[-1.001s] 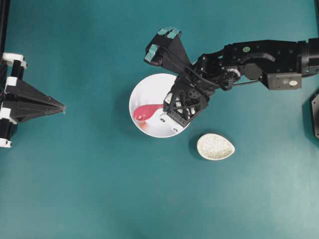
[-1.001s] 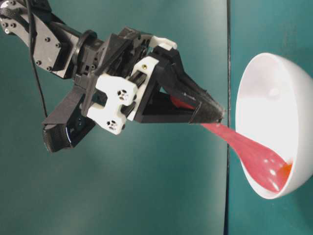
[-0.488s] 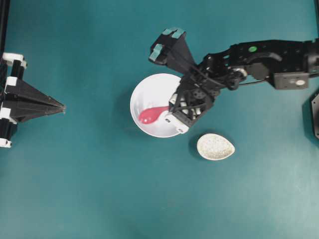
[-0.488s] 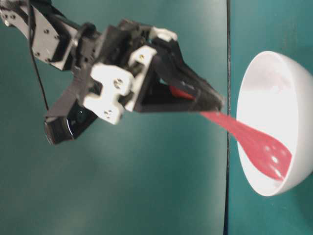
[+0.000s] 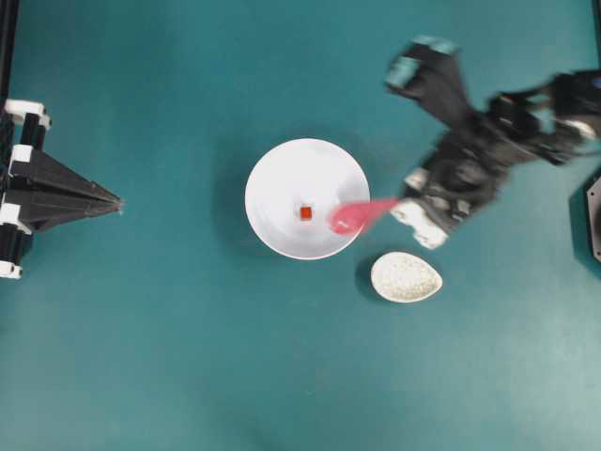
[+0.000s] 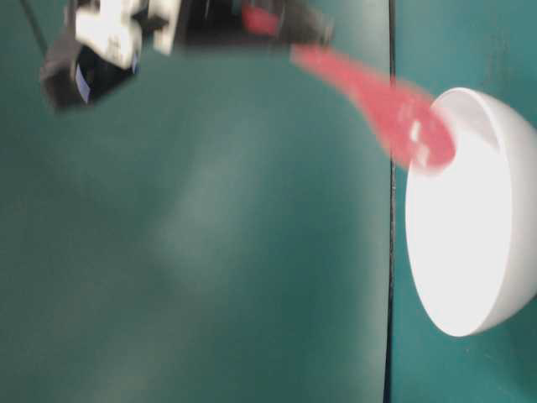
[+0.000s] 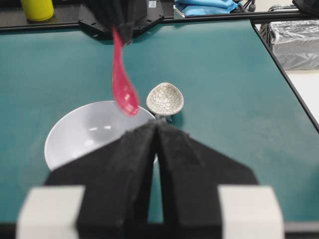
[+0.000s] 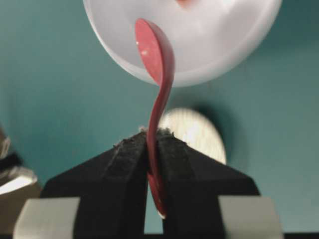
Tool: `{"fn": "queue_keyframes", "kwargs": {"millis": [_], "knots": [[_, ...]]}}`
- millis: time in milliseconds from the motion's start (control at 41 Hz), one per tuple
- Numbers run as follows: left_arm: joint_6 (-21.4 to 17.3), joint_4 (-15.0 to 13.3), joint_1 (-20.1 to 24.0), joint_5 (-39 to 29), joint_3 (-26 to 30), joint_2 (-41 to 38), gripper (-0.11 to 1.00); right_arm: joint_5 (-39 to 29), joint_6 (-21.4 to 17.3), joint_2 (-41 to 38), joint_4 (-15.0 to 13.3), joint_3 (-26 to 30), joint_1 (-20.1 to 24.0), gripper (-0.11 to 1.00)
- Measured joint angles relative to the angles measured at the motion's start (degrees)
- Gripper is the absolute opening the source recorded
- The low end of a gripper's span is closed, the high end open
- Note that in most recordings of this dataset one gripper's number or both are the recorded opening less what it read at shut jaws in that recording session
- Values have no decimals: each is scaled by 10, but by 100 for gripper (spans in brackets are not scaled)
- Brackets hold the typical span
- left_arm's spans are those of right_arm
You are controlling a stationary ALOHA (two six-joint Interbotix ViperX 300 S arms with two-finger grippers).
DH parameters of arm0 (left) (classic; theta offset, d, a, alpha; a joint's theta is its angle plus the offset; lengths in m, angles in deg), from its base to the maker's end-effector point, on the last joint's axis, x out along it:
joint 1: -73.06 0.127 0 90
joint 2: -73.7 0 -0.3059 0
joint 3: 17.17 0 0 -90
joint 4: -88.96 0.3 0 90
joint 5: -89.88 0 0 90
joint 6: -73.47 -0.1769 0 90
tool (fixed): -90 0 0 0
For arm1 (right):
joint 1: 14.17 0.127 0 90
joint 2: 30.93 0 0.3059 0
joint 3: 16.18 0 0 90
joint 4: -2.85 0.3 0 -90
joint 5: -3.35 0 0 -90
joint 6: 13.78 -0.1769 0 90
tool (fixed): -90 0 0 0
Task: Grip the spoon and scoop the red block from the bowl with right arm.
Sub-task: 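Lift the spoon out and return it to the spoon rest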
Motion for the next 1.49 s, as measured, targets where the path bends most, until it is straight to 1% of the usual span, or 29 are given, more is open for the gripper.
{"fn": "queue_keyframes", "kwargs": {"millis": [49,146,293,366,439,537,757,903,952,1001,1172,1270,1318,1392,1489], "knots": [[0,1,0,-2,0,0,0,1,-31,30,0,-29,14,5],[0,0,0,-2,1,0,0,5,-76,75,0,-76,44,5],[-1,1,0,0,1,0,0,19,-129,105,0,-127,87,5],[-1,0,0,0,1,0,0,33,-141,105,-1,-145,105,5],[-1,1,0,0,1,0,0,46,-144,101,-1,-155,112,5],[0,1,0,0,1,0,0,60,-144,90,-7,-159,112,5],[-1,0,0,0,0,0,0,65,-144,58,-23,-159,112,6],[4,1,0,0,1,0,0,65,-143,54,-35,-159,112,8],[4,0,0,0,1,0,0,66,-143,54,-39,-159,112,11],[4,1,0,-2,0,0,0,66,-142,54,-44,-159,112,16],[6,0,0,0,1,0,0,65,-142,54,-60,-159,112,45],[8,0,0,0,0,0,0,65,-142,54,-67,-158,112,56],[8,1,0,0,1,0,0,63,-142,54,-78,-159,112,58],[8,0,0,-2,1,0,0,54,-142,54,-97,-159,112,59],[8,1,0,-2,0,-1,0,21,-142,54,-110,-159,112,59]]}}
